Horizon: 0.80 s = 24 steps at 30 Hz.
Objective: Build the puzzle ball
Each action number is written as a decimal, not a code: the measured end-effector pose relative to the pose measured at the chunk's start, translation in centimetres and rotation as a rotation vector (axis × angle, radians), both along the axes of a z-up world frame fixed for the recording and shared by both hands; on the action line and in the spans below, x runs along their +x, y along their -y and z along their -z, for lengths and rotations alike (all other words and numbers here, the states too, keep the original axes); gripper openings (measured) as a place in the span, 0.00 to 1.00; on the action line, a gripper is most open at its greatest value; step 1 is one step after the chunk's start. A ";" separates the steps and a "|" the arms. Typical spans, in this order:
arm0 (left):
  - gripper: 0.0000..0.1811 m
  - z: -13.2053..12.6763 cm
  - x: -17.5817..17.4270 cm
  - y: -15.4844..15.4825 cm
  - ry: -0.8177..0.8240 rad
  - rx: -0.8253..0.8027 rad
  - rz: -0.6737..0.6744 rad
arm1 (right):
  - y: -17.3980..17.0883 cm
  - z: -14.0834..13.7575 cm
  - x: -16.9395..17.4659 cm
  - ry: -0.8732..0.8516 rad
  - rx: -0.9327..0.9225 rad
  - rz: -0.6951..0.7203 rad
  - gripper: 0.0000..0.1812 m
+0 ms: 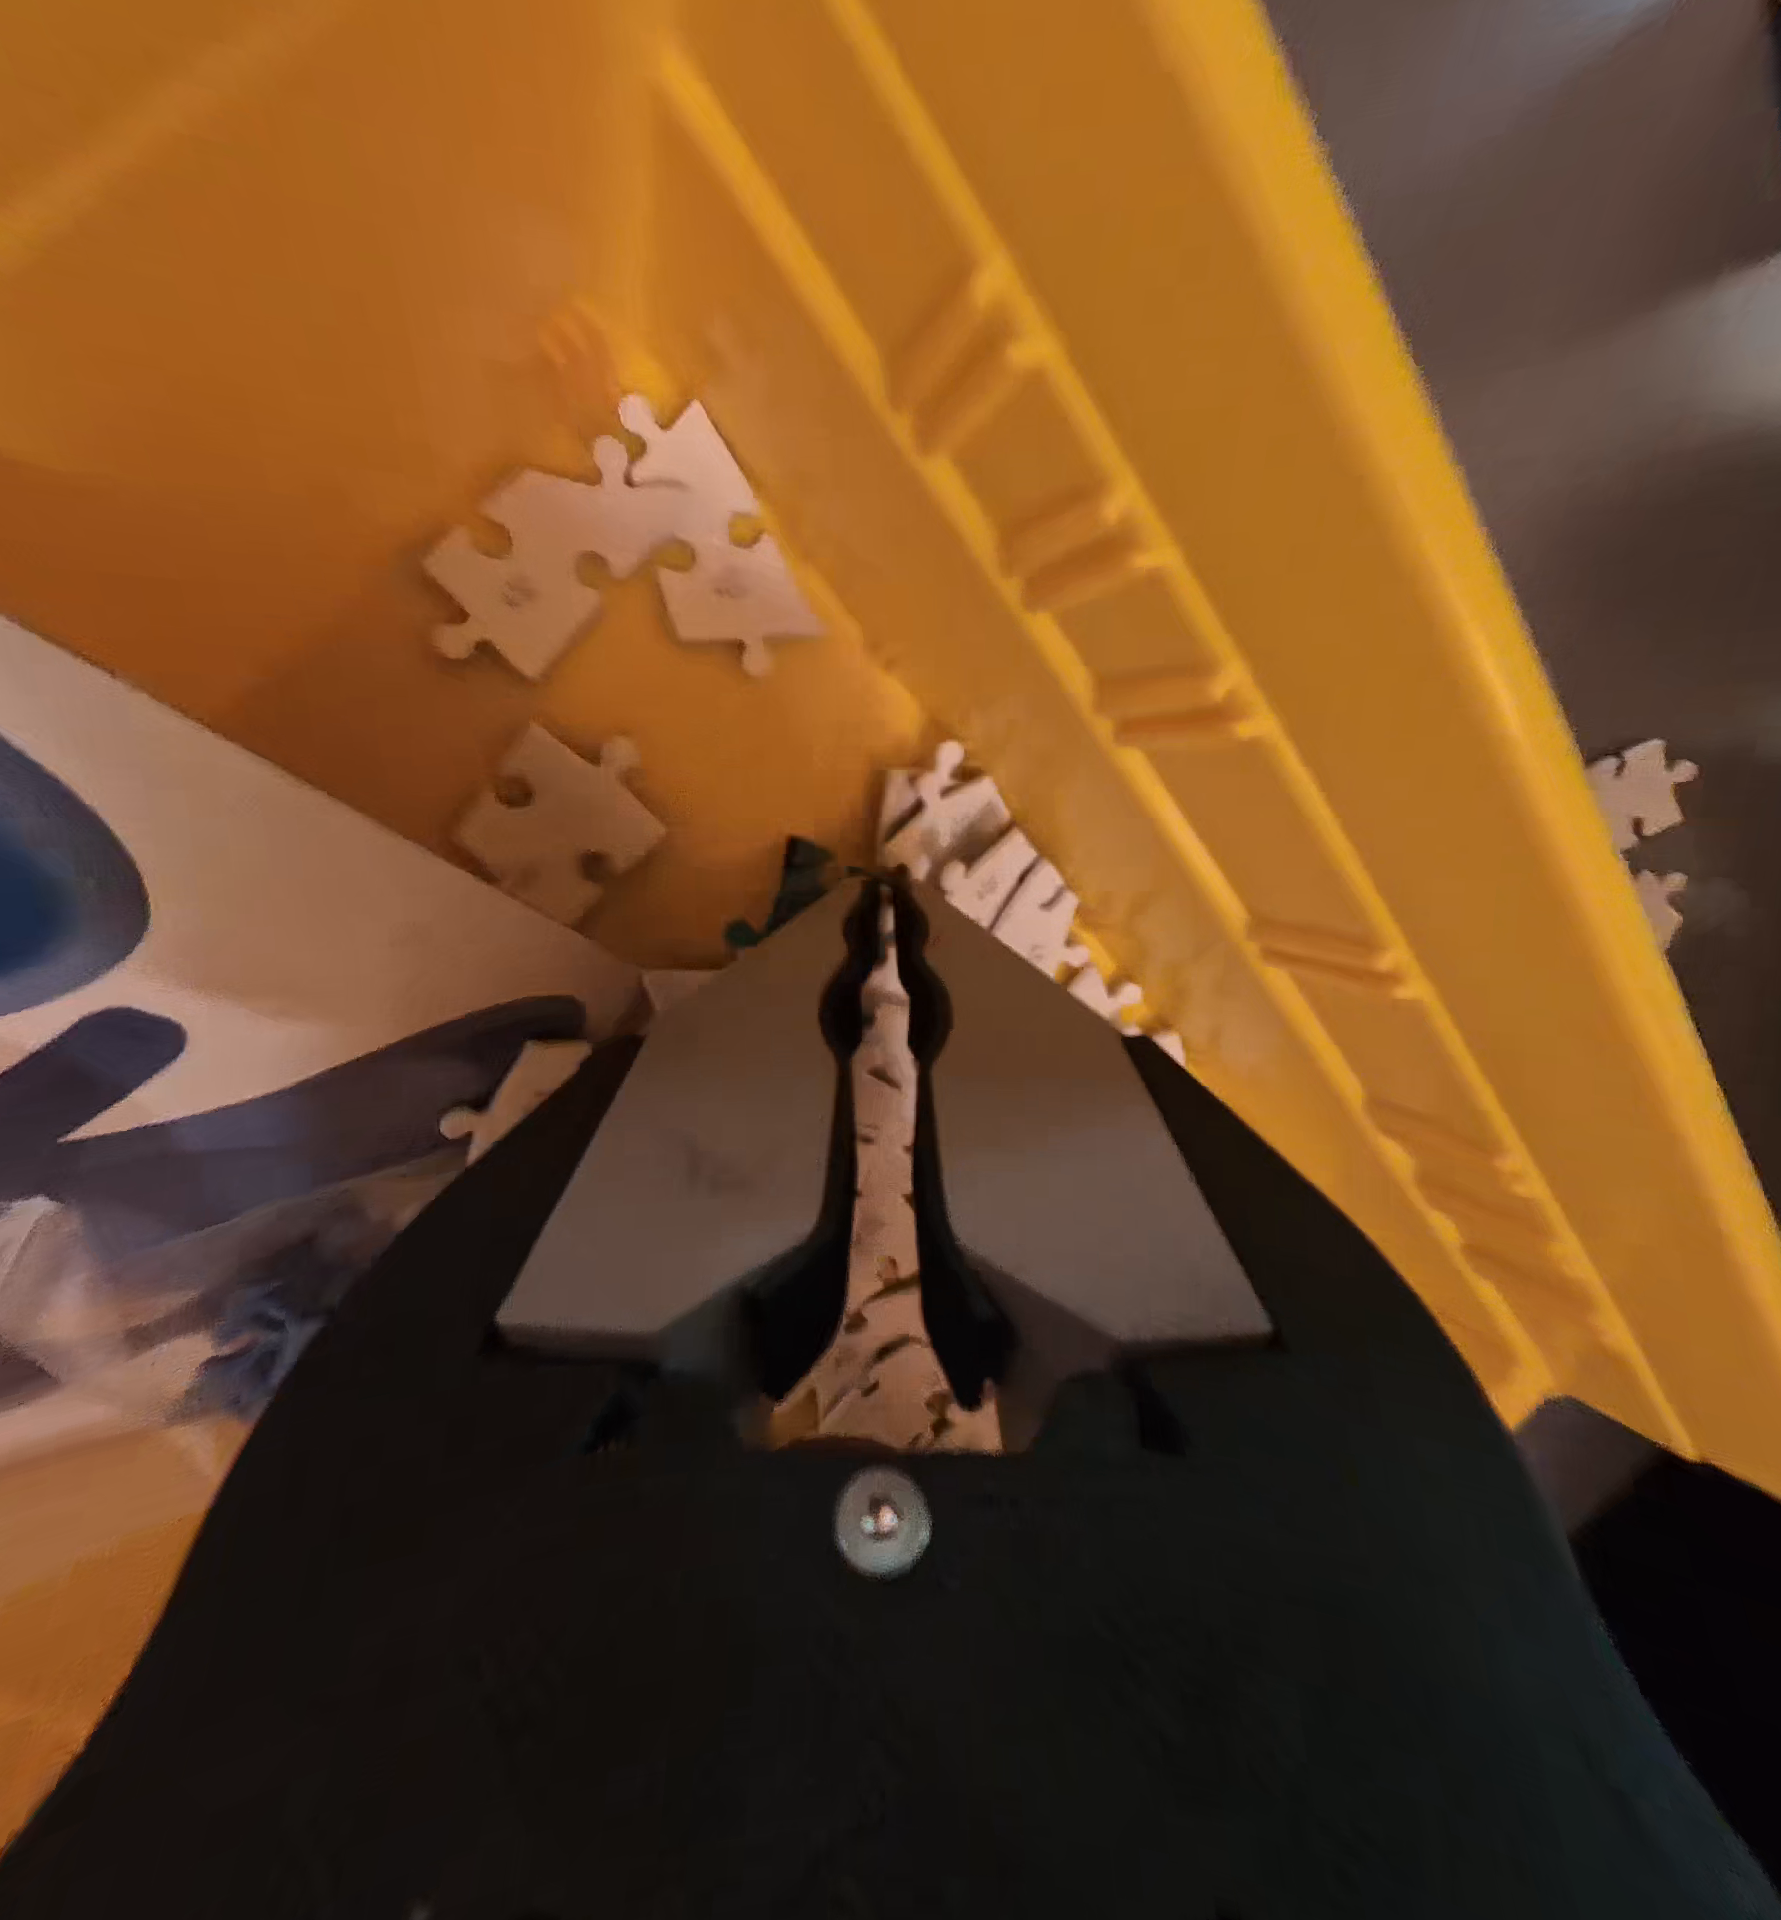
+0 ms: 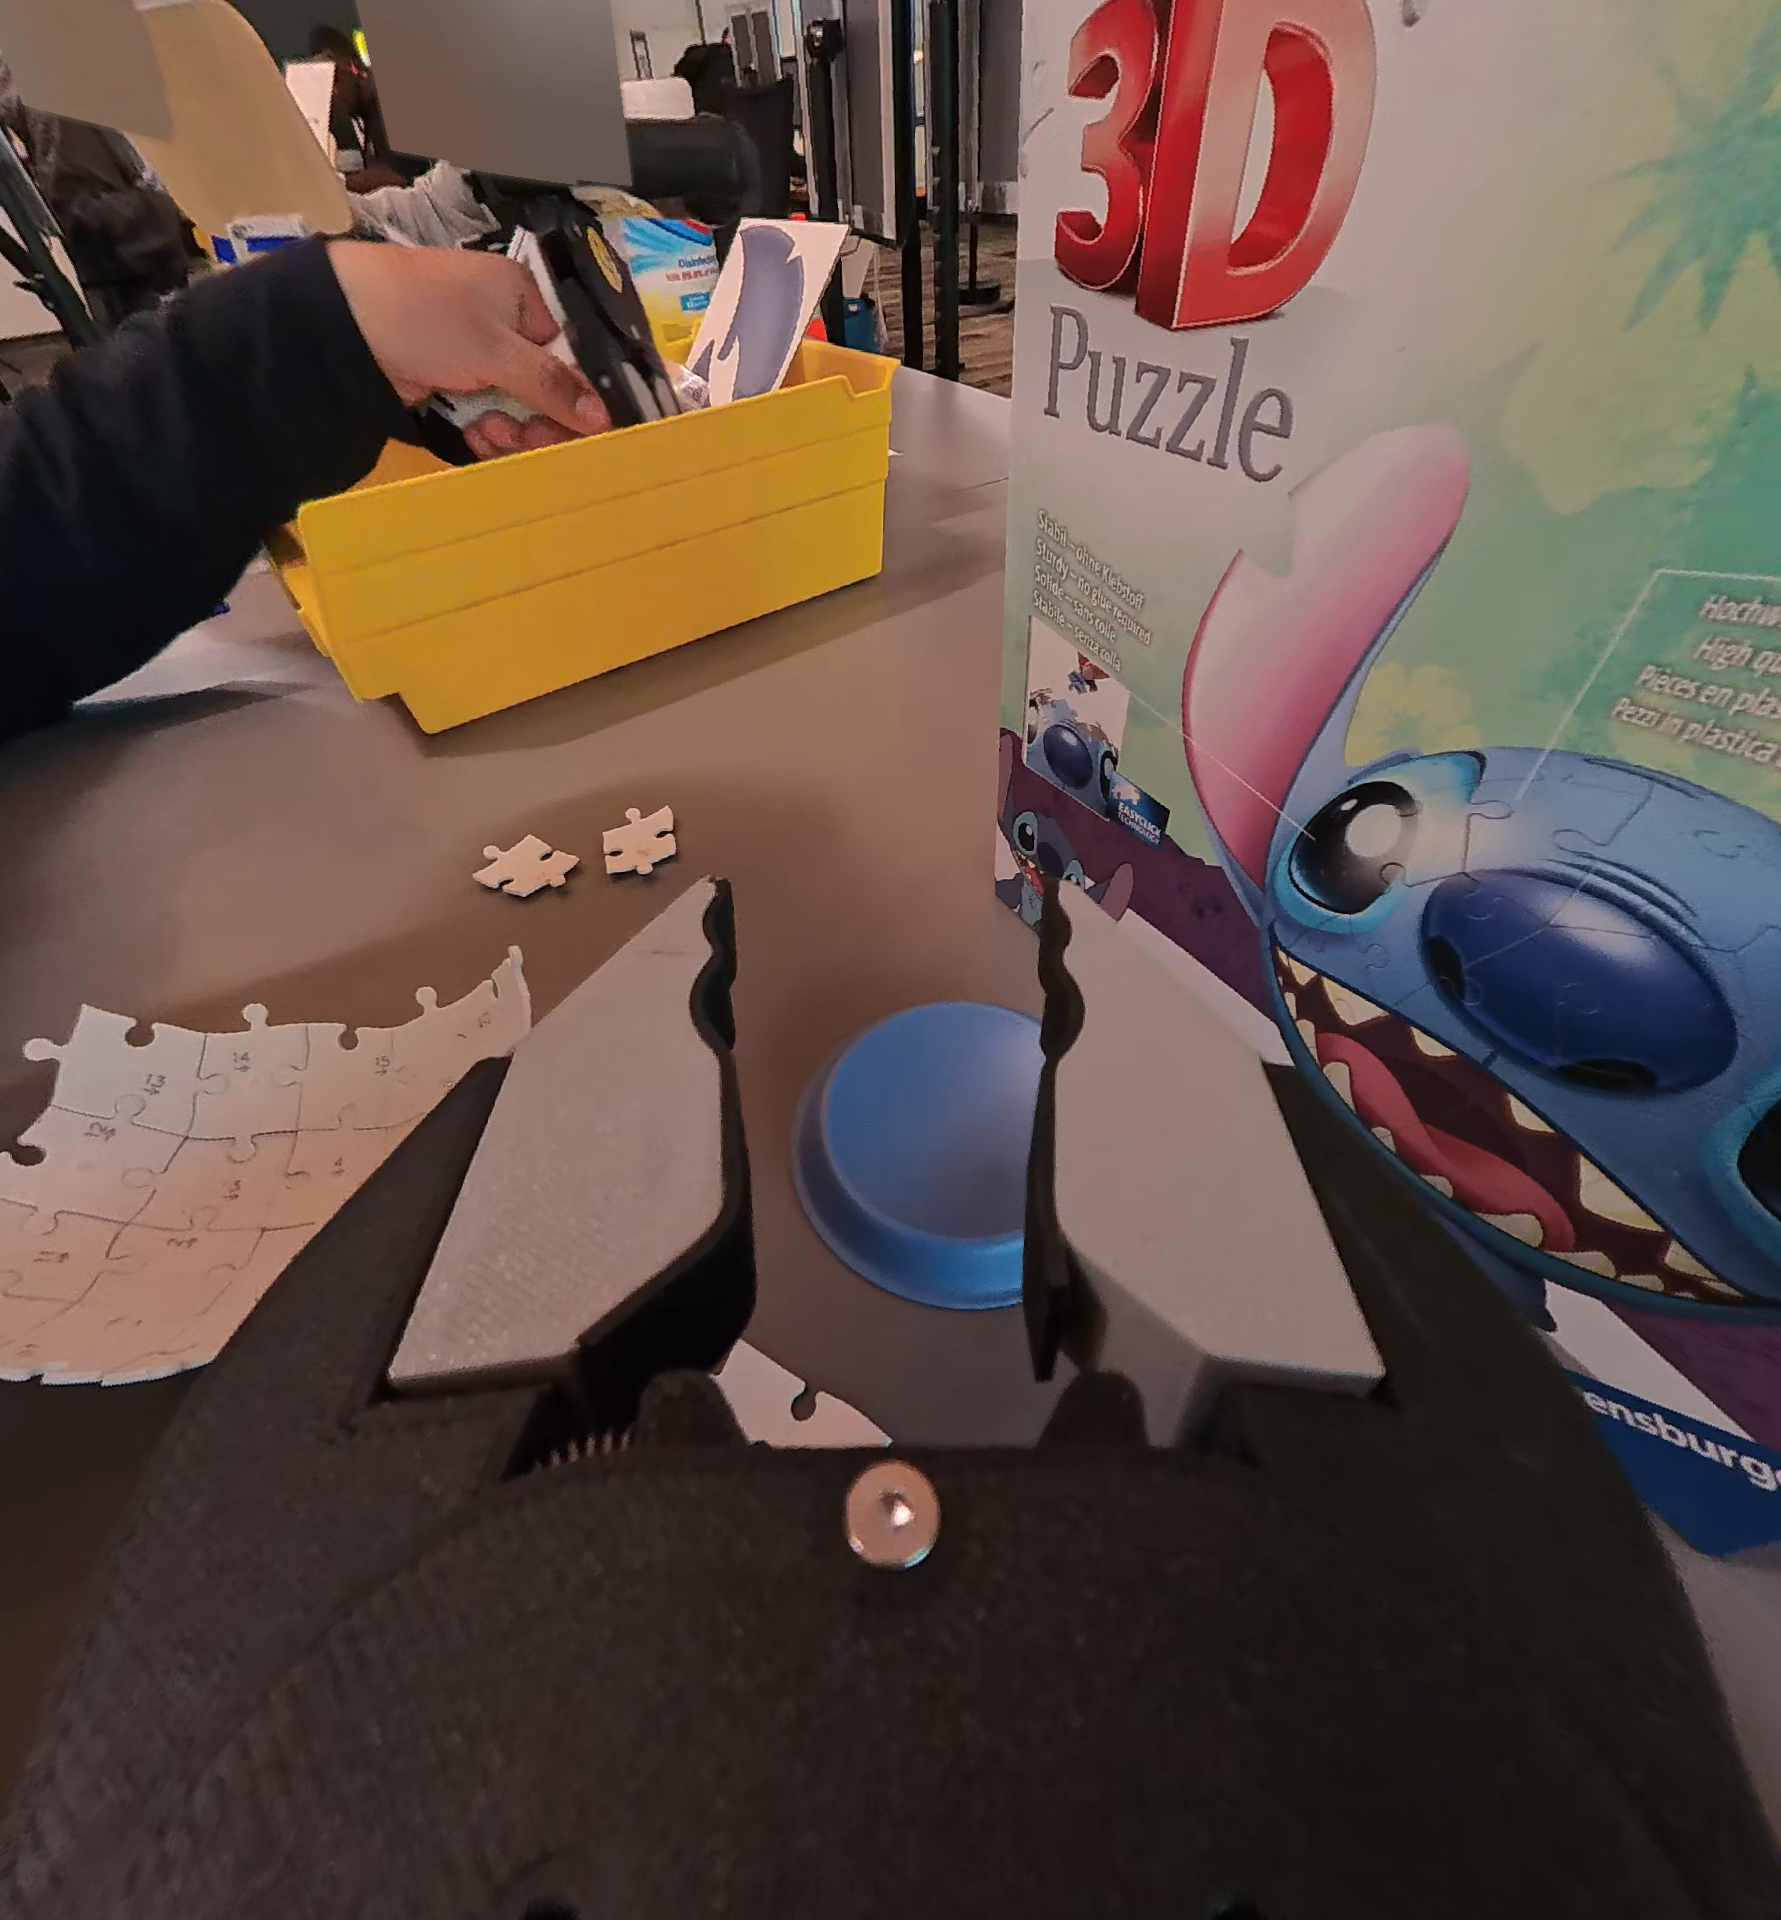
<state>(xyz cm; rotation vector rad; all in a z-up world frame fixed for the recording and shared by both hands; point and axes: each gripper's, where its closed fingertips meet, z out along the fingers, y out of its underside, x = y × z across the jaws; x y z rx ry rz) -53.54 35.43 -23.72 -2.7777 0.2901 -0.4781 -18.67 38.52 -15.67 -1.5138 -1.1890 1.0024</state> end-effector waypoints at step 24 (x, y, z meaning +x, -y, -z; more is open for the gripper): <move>0.05 -6.3 4.5 2.3 -0.005 0.267 0.415 | -0.3 -0.2 0.4 0.001 0.017 0.024 0.28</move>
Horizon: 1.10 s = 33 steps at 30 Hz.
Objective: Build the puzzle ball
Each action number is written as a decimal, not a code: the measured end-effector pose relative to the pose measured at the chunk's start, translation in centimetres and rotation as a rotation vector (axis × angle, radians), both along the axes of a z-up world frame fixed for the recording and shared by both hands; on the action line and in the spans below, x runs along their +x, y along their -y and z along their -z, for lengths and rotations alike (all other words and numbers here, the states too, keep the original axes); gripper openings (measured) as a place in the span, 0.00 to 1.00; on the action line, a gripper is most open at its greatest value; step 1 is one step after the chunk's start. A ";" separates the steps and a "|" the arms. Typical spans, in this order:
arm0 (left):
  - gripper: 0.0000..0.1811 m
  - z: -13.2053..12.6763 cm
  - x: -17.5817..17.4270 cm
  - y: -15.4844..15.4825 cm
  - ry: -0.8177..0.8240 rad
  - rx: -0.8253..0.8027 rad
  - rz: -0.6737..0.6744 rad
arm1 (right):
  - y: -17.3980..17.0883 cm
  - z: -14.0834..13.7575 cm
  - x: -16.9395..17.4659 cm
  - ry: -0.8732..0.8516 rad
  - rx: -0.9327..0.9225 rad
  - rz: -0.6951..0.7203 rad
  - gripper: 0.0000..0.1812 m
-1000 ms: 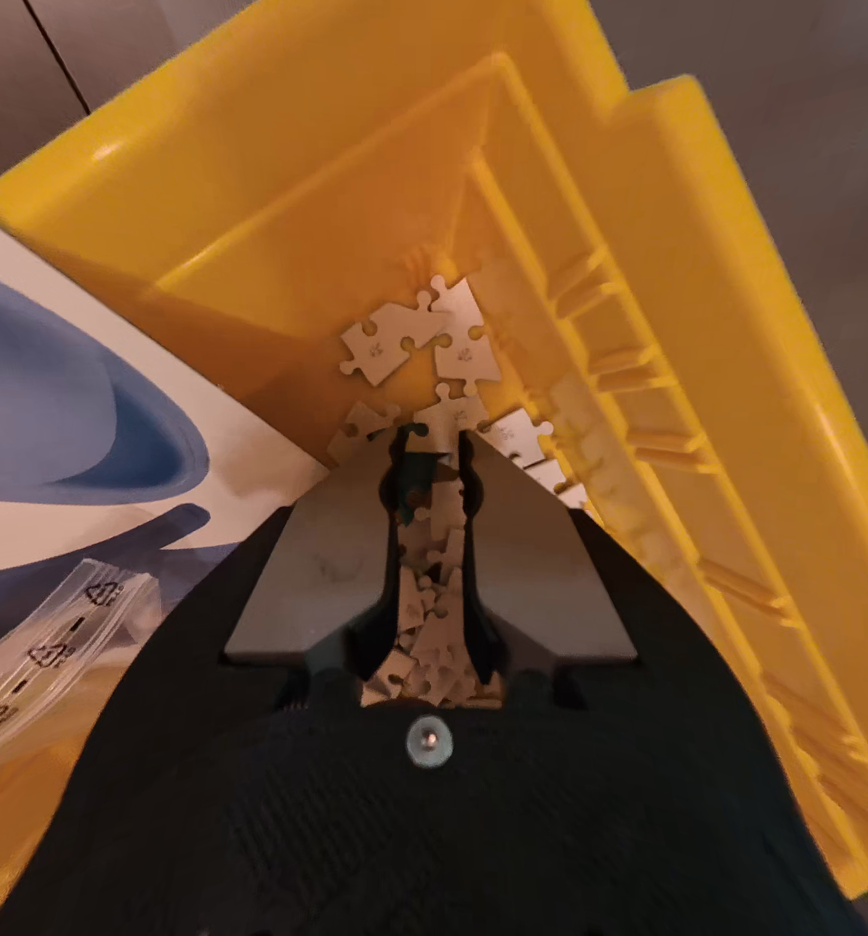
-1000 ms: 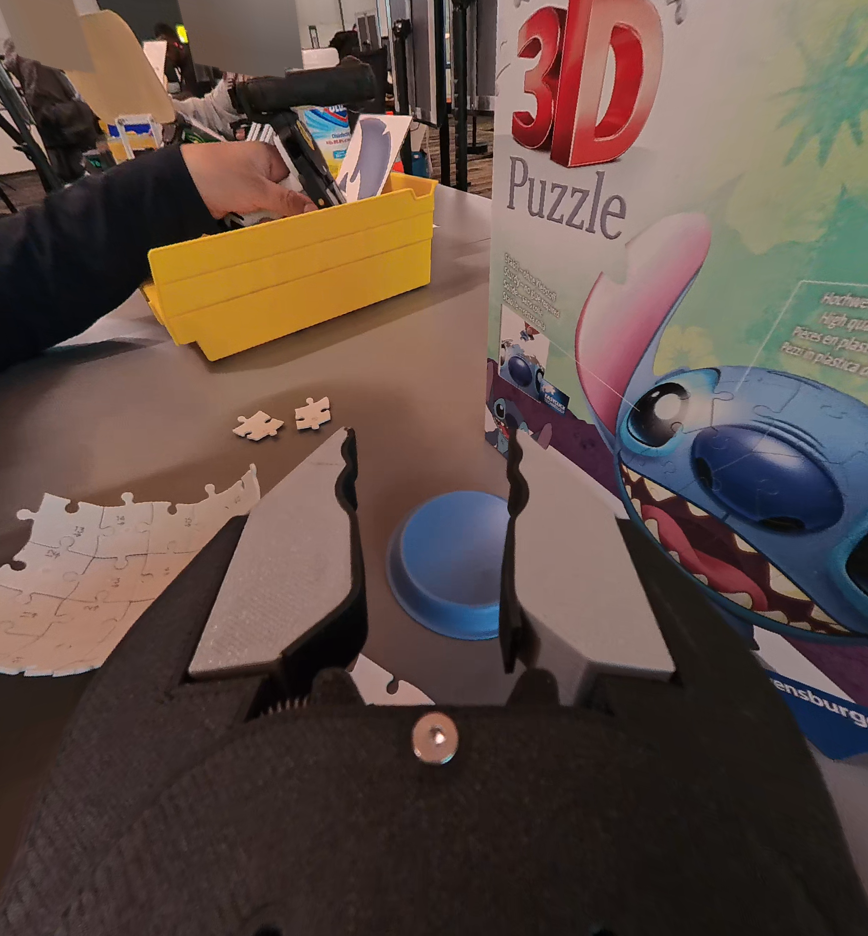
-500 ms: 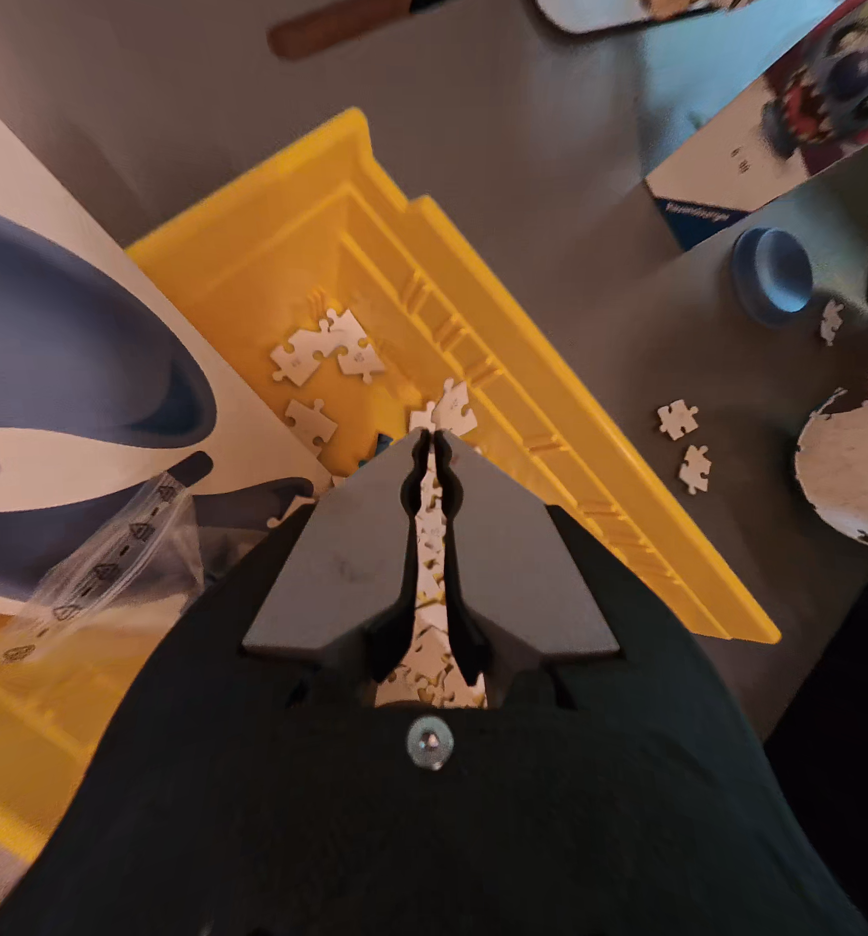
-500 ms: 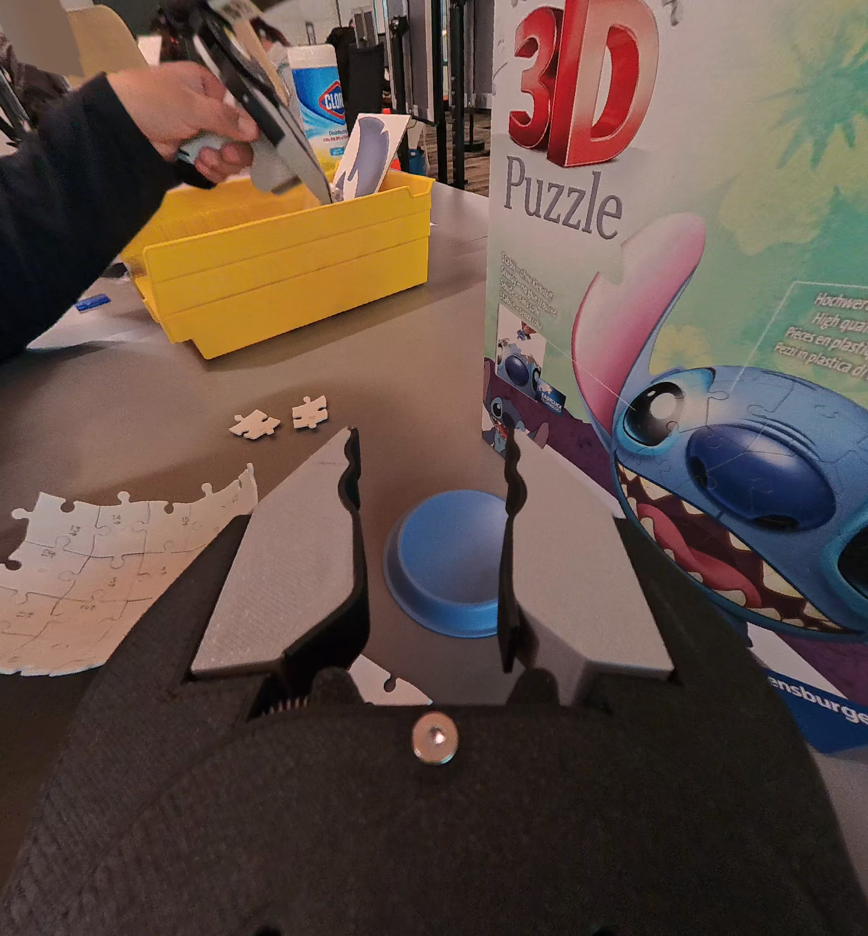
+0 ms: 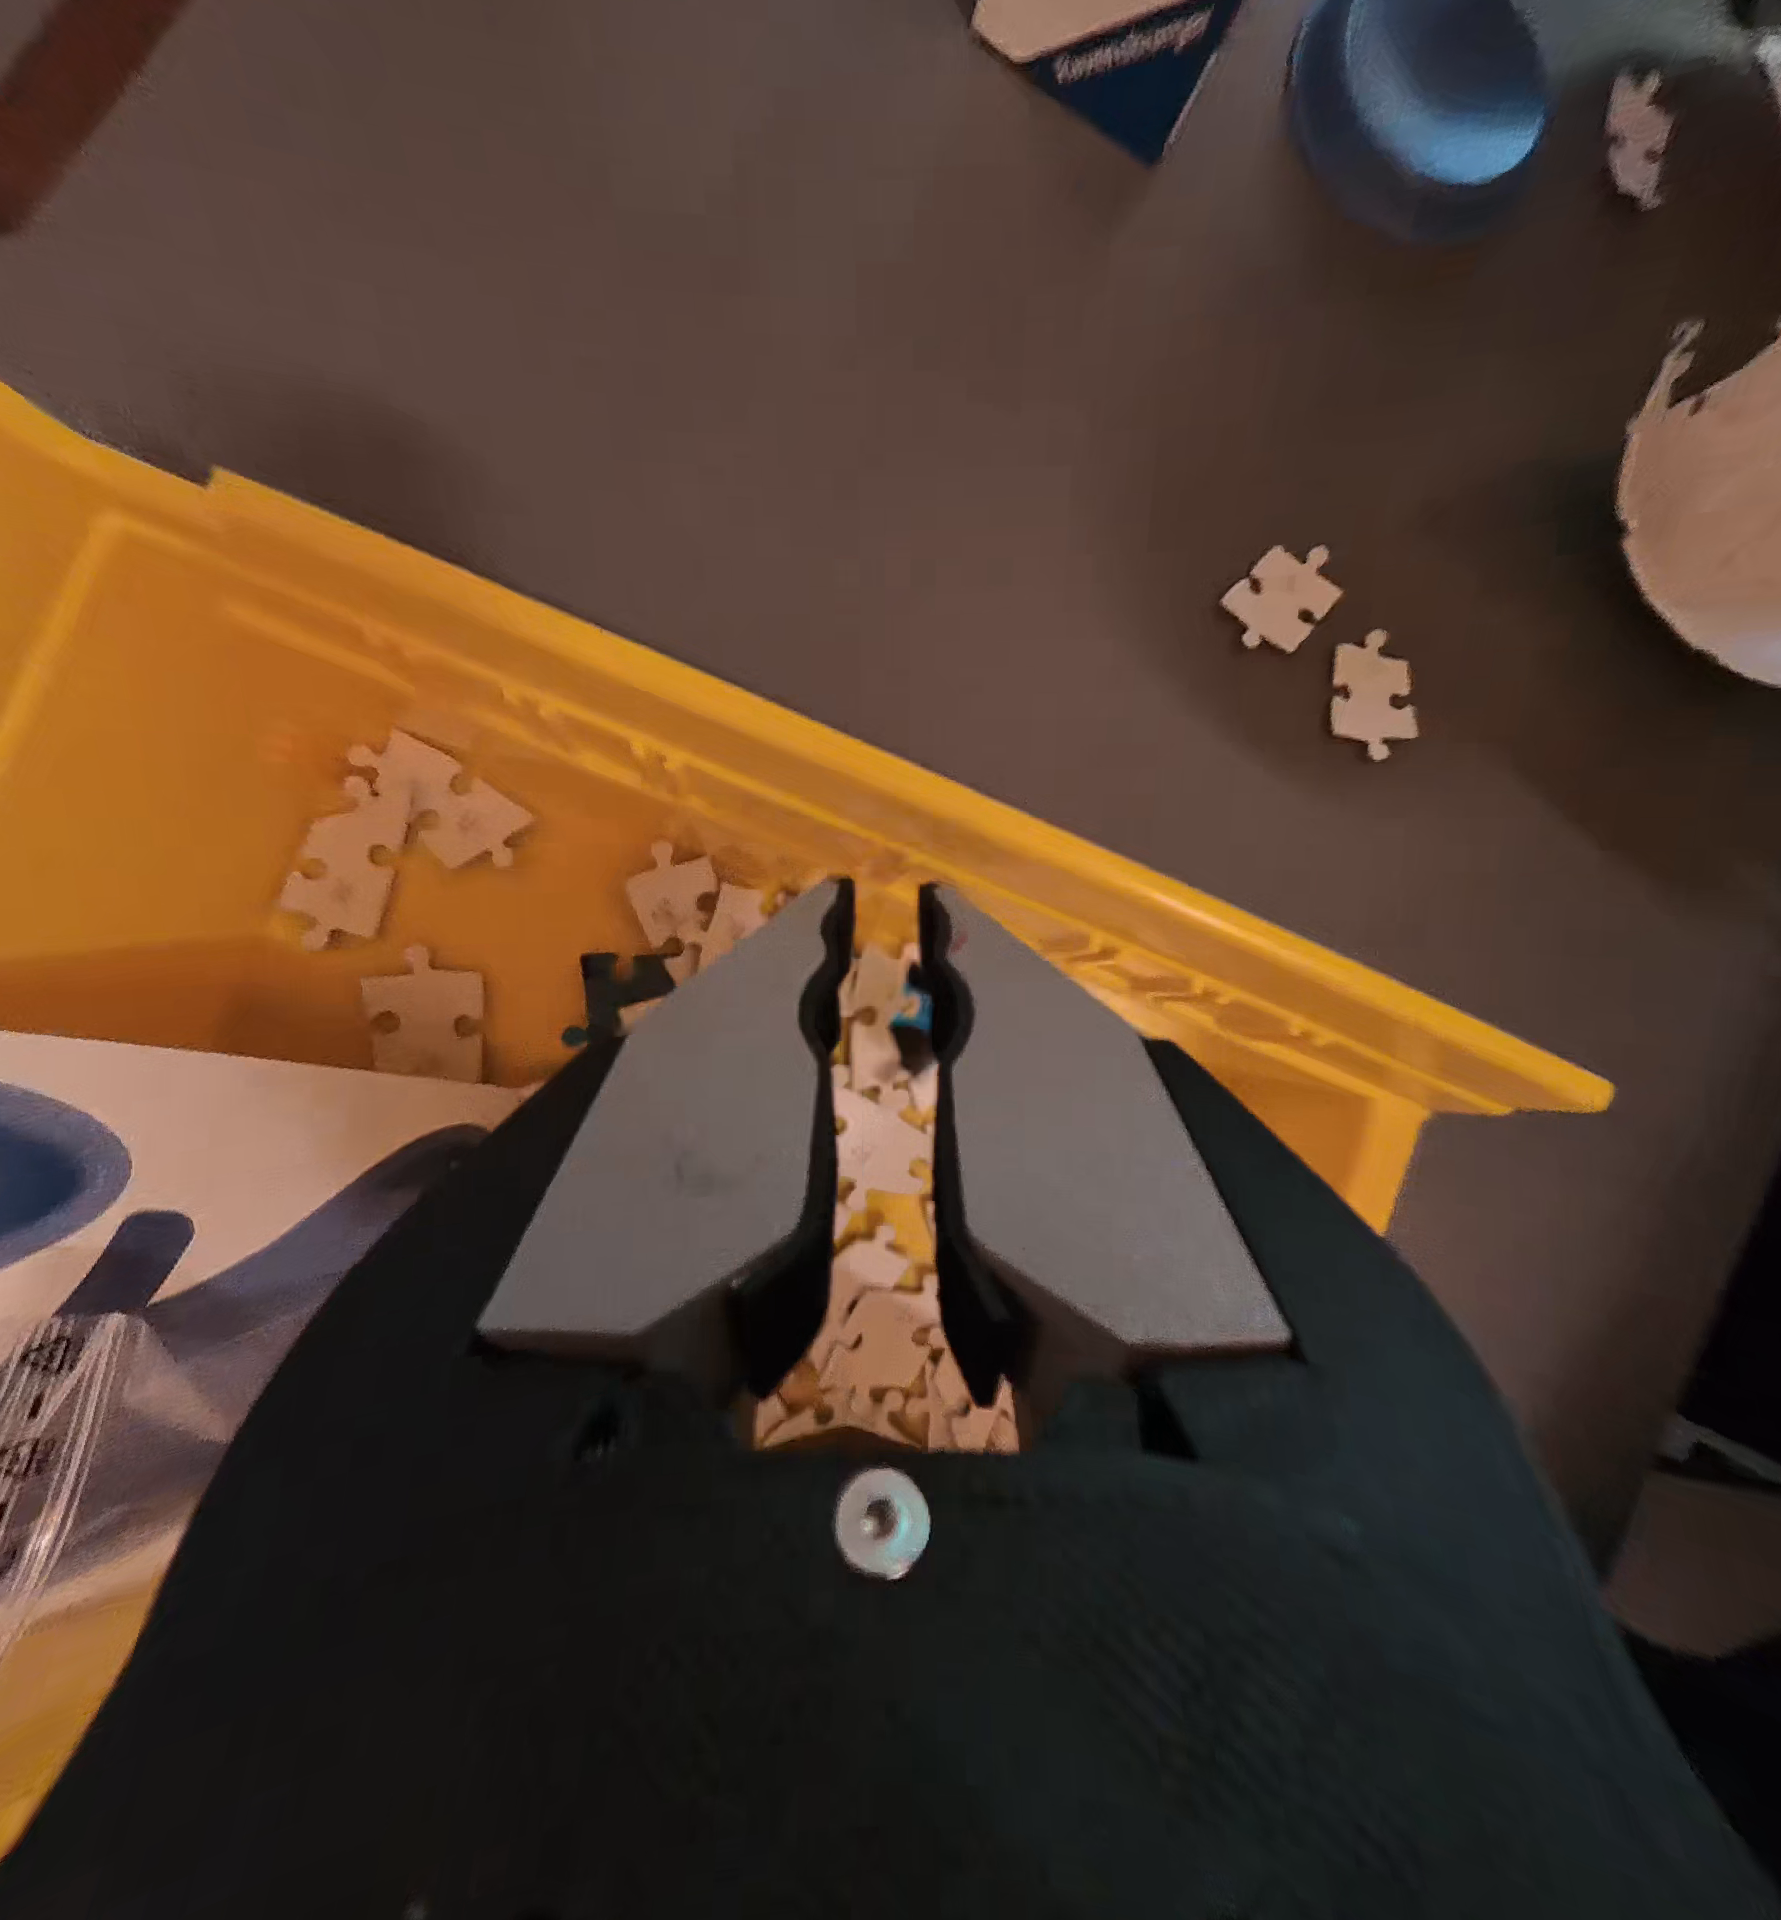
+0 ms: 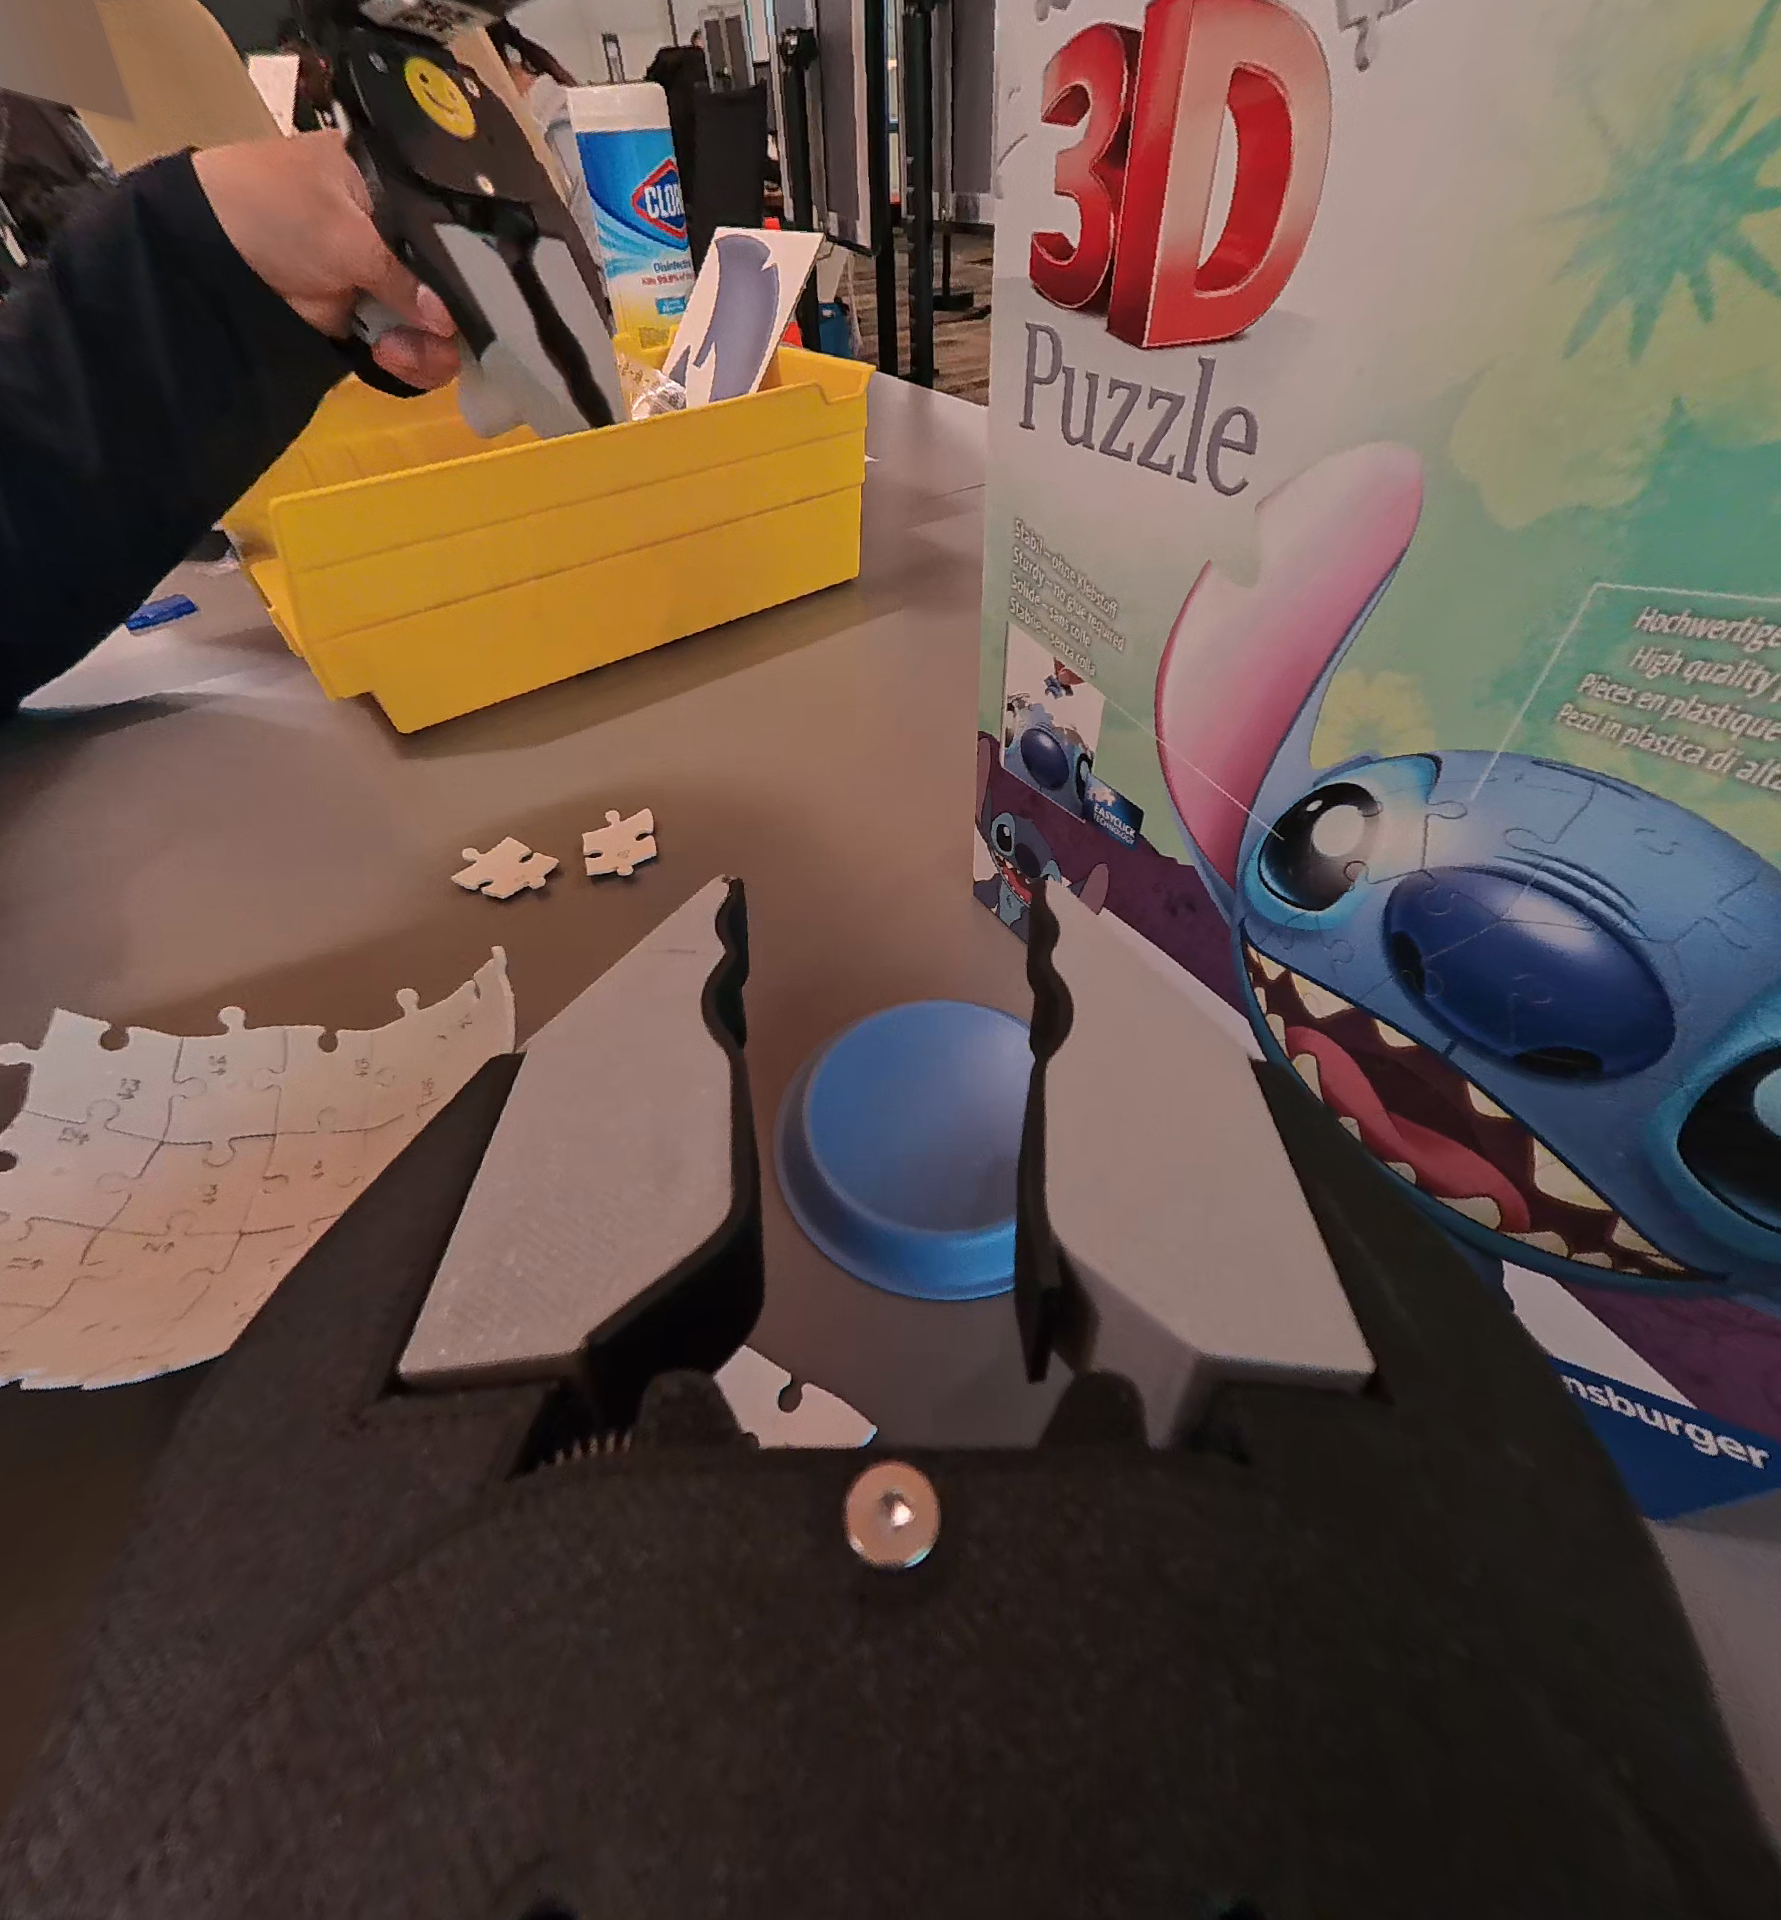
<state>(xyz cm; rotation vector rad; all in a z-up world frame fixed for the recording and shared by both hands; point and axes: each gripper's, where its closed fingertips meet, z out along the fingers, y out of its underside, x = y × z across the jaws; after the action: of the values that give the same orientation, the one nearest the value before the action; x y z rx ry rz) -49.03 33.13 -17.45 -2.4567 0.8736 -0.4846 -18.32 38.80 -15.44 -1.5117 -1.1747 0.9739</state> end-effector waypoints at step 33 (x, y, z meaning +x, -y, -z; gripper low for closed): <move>0.01 3.3 -5.1 -1.7 -0.083 -0.092 -0.242 | 0.1 0.5 -0.3 0.020 -0.015 -0.014 0.27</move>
<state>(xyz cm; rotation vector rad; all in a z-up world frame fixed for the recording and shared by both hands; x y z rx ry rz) -54.11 34.85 -20.72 -2.6387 0.5852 -0.3448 -18.61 38.68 -15.95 -1.5306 -1.1957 0.9808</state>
